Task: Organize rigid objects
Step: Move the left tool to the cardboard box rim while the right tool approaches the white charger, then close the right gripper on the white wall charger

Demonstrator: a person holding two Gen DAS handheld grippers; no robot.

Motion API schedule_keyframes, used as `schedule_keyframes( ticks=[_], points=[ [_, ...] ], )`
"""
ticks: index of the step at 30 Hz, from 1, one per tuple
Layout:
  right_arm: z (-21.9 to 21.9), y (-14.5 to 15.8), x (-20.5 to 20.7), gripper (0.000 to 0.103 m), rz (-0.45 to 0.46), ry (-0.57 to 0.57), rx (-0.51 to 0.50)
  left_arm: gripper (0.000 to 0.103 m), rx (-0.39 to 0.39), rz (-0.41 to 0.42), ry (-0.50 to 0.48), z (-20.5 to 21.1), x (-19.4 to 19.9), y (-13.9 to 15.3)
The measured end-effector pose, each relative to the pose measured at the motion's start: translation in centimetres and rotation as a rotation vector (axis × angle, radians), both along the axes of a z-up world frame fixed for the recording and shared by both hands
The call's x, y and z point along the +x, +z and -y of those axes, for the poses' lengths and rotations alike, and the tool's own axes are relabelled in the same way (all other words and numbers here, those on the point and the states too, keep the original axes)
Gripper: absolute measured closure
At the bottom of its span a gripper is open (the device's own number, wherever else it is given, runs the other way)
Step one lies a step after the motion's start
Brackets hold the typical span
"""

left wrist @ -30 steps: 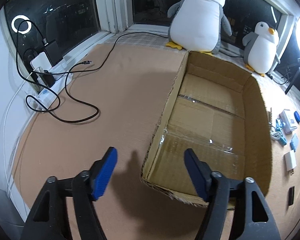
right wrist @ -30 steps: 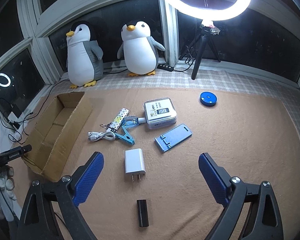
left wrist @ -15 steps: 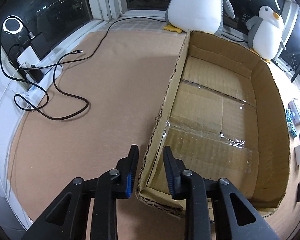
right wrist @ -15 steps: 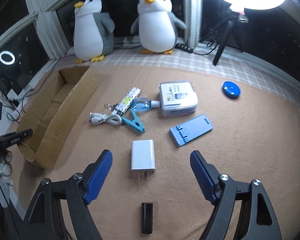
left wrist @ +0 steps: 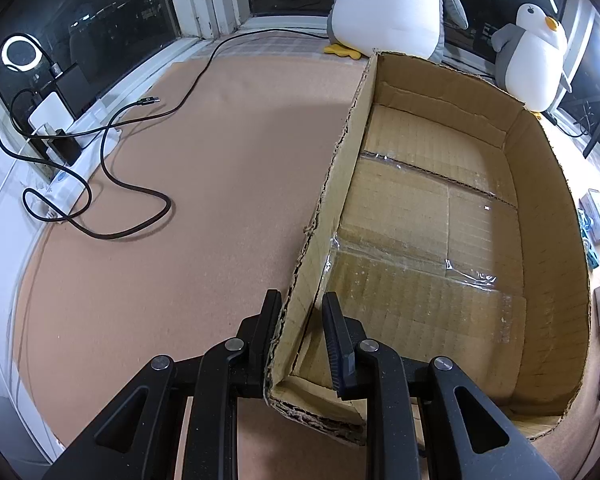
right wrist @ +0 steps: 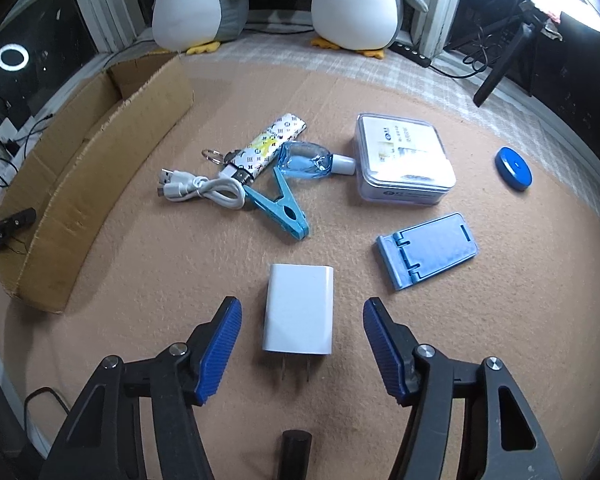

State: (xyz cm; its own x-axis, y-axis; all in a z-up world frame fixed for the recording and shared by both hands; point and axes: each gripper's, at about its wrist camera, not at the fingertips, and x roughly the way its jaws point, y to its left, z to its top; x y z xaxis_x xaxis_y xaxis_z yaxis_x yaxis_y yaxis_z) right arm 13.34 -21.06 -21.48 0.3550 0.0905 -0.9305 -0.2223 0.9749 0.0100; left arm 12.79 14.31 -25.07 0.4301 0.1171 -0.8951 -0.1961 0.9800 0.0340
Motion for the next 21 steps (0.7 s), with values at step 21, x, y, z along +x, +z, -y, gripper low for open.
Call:
schedule_keyframes(
  ticks=[21],
  points=[
    [-0.5, -0.2, 0.1, 0.071, -0.031, -0.013, 0.020, 0.080, -0.003, 0.005, 0.001, 0.0, 0.1, 0.1]
  ],
)
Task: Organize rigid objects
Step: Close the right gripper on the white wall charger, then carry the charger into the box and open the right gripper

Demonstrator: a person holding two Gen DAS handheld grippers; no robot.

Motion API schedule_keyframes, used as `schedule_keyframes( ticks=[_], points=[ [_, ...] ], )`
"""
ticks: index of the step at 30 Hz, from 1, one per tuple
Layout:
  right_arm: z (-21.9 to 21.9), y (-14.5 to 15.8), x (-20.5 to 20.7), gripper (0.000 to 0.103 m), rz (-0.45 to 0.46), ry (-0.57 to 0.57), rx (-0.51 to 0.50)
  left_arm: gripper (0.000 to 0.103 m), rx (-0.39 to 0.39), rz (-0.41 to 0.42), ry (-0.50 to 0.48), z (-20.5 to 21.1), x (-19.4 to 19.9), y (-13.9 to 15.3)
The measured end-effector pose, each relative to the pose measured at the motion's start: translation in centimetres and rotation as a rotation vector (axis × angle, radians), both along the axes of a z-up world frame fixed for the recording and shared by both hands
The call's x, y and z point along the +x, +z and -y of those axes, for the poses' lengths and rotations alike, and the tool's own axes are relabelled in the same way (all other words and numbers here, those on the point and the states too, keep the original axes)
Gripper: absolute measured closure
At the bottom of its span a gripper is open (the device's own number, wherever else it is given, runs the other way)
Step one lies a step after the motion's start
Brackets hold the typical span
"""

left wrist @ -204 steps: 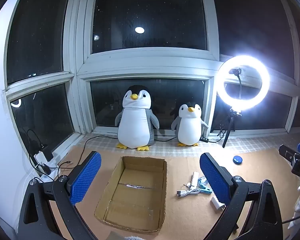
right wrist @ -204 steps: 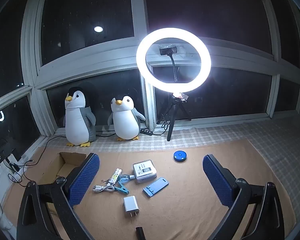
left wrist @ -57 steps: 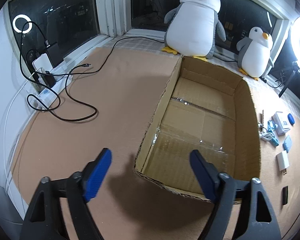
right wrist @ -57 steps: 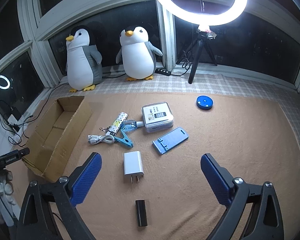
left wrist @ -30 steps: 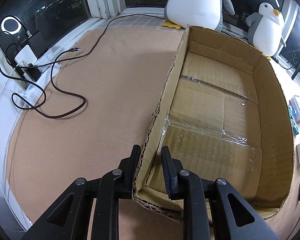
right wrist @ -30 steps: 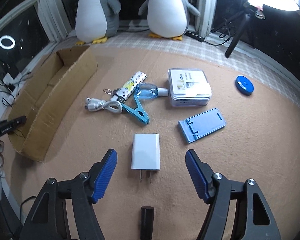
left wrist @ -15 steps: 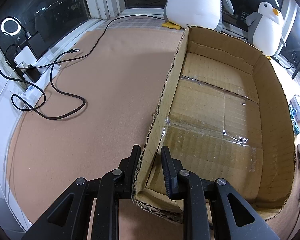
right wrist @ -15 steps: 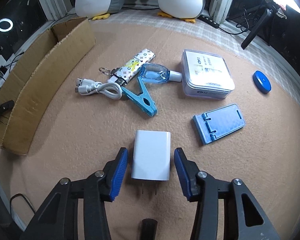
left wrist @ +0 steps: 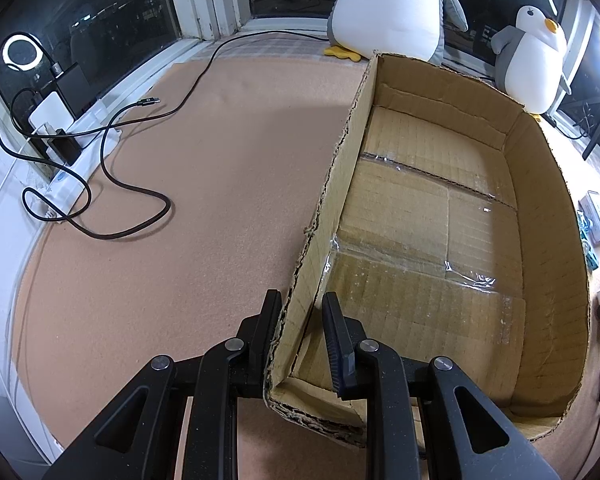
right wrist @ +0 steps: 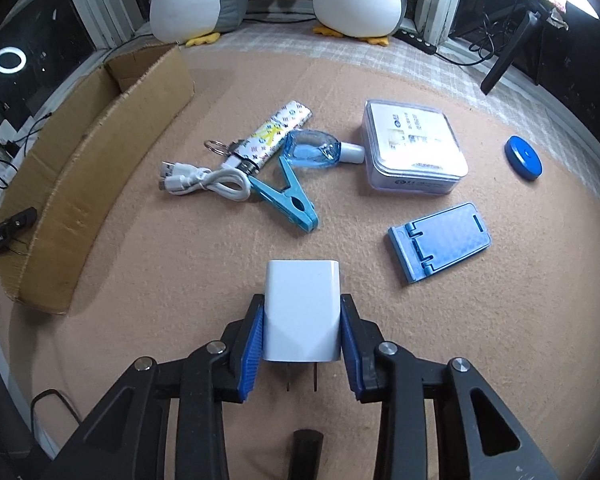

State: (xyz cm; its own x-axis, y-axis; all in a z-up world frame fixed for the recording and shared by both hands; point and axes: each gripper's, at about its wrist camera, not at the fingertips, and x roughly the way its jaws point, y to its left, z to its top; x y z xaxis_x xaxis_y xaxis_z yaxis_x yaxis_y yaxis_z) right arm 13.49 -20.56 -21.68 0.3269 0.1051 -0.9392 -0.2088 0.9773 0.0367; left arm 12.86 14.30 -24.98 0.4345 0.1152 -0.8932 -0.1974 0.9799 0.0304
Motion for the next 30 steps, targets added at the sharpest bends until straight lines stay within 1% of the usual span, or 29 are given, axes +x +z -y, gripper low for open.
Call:
schedule_keyframes(
  ticks=[4, 8, 12, 16, 19, 24, 30],
  points=[
    [-0.8, 2.0, -0.7, 0.071, 0.020, 0.009, 0.056, 0.080, 0.000, 0.000, 0.000, 0.0, 0.0, 0.0],
    [-2.9, 4.7, -1.3, 0.071, 0.061, 0.054, 0.097, 0.080, 0.000, 0.002, -0.001, 0.0, 0.0, 0.0],
    [-6.0, 7.4, -1.7, 0.071, 0.107, 0.122, 0.137, 0.080, 0.000, 0.002, -0.001, 0.0, 0.0, 0.0],
    [-9.4, 8.6, -1.8, 0.071, 0.134, 0.190, 0.164, 0.080, 0.002, 0.003, -0.002, 0.1, 0.1, 0.1],
    [-11.8, 8.6, -1.5, 0.071, 0.139, 0.230, 0.176, 0.080, 0.003, 0.006, -0.004, 0.2, 0.1, 0.1],
    [-15.8, 7.5, -1.5, 0.071, 0.117, 0.293, 0.184, 0.080, 0.003, 0.010, -0.006, 0.2, 0.0, 0.0],
    [-19.6, 5.5, -1.9, 0.071, 0.088, 0.358, 0.146, 0.080, 0.003, 0.011, -0.007, 0.2, -0.1, 0.0]
  ],
)
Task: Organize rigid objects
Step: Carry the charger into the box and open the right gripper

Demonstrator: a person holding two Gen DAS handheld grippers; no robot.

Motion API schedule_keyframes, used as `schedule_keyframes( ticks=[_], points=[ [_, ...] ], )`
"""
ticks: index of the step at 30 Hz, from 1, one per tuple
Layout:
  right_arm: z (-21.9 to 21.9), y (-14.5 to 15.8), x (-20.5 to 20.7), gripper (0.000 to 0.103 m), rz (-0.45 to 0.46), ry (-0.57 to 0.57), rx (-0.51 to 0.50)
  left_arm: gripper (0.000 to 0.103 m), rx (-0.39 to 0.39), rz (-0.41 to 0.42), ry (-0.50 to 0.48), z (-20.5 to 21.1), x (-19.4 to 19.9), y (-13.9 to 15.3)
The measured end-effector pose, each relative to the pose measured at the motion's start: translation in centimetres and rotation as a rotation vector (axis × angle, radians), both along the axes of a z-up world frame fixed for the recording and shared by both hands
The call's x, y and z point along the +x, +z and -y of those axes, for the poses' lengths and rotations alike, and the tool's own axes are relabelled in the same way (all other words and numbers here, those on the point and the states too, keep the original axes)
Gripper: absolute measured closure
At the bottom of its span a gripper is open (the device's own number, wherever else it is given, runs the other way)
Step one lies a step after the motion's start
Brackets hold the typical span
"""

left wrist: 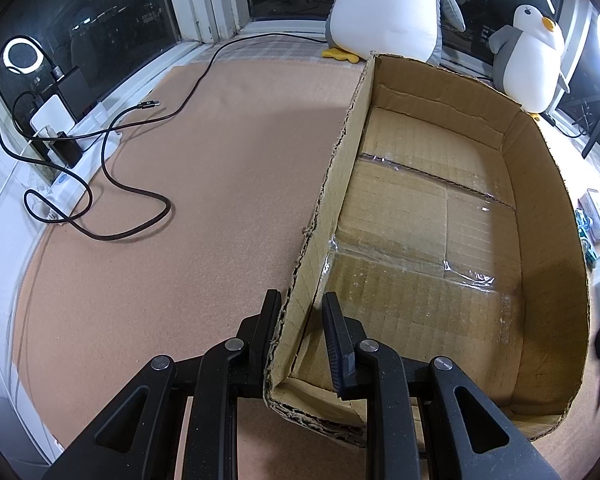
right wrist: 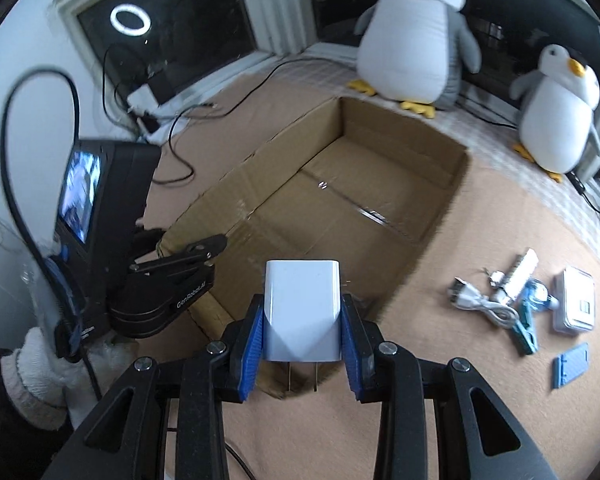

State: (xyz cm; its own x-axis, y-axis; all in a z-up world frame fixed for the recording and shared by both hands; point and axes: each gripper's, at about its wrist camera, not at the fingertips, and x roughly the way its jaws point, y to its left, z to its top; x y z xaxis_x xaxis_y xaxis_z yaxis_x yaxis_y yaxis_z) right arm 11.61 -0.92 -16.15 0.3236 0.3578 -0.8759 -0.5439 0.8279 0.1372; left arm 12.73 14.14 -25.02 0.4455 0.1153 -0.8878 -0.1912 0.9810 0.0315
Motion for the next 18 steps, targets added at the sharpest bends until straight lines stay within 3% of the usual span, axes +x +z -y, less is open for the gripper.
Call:
schedule_keyframes(
  ticks=[14, 16, 18],
  points=[
    [-2.1, -2.8, -0.2, 0.070, -0.022, 0.029, -0.065, 0.080, -0.008, 0.001, 0.000, 0.0, -0.1, 0.0],
    [-2.2, -2.7, -0.2, 0.060, -0.019, 0.034, -0.067, 0.080, -0.008, 0.001, 0.000, 0.0, -0.1, 0.0],
    [-2.1, -2.4, -0.4, 0.056, -0.009, 0.034, -0.062, 0.080, -0.009, 0.001, -0.001, 0.0, -0.1, 0.0]
  ],
)
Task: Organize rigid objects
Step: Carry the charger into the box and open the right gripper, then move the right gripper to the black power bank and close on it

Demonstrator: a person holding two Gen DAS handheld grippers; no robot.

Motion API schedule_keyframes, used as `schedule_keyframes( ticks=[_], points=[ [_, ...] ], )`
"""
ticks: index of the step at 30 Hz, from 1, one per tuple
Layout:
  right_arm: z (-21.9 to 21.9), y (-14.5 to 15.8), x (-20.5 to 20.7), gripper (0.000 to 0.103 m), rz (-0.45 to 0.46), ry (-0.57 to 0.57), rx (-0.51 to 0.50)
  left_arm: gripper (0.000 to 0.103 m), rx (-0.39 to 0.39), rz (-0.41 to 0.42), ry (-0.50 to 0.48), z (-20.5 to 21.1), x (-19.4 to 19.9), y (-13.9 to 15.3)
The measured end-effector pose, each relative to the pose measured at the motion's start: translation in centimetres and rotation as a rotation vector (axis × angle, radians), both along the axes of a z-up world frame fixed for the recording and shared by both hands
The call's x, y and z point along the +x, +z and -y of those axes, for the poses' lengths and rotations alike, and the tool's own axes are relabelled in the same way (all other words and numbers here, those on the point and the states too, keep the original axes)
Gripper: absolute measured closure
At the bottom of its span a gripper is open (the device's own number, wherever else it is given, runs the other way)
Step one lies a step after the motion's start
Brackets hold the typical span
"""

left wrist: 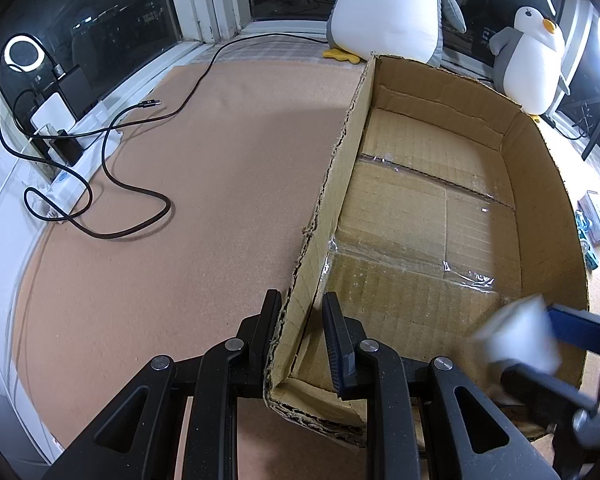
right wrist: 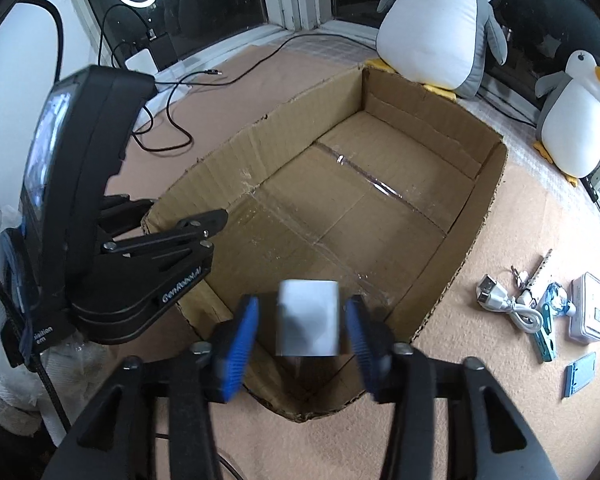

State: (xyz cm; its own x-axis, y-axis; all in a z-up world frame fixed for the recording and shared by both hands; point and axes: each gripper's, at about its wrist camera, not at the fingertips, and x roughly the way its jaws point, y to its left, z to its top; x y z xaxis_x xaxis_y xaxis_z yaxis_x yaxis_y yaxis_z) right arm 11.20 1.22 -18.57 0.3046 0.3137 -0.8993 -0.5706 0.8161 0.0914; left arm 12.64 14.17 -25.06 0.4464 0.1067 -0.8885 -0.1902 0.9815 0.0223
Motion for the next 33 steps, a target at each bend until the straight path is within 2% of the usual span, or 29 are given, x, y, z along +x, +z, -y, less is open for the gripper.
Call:
schedule_keyframes(
  ticks=[9, 17, 20, 27, 33],
  points=[
    [2.5, 2.2, -0.6, 0.056, 0.003, -0.049, 0.067, 0.080, -0.001, 0.002, 0.002, 0.1, -0.1, 0.0],
    [10.4, 4.5, -2.1, 0.056, -0.020, -0.210, 0.144, 0.080, 0.001, 0.002, -0.001, 0.1, -0.1, -0.1],
    [14.2, 4.8, -2.7, 0.057, -0.031, -0.284, 0.135, 0.080, 0.002, 0.002, -0.002, 0.1, -0.2, -0.1],
    [21.6, 3.1, -3.5, 0.057, -0.080, -0.408, 0.050, 0.080, 0.003, 0.003, -0.004, 0.1, -0.2, -0.2],
    [25.0, 0.1, -3.6, 0.057, -0.140, -0.451, -0.010, 0.080, 0.004, 0.001, -0.006, 0.1, -0.2, -0.2]
  ],
)
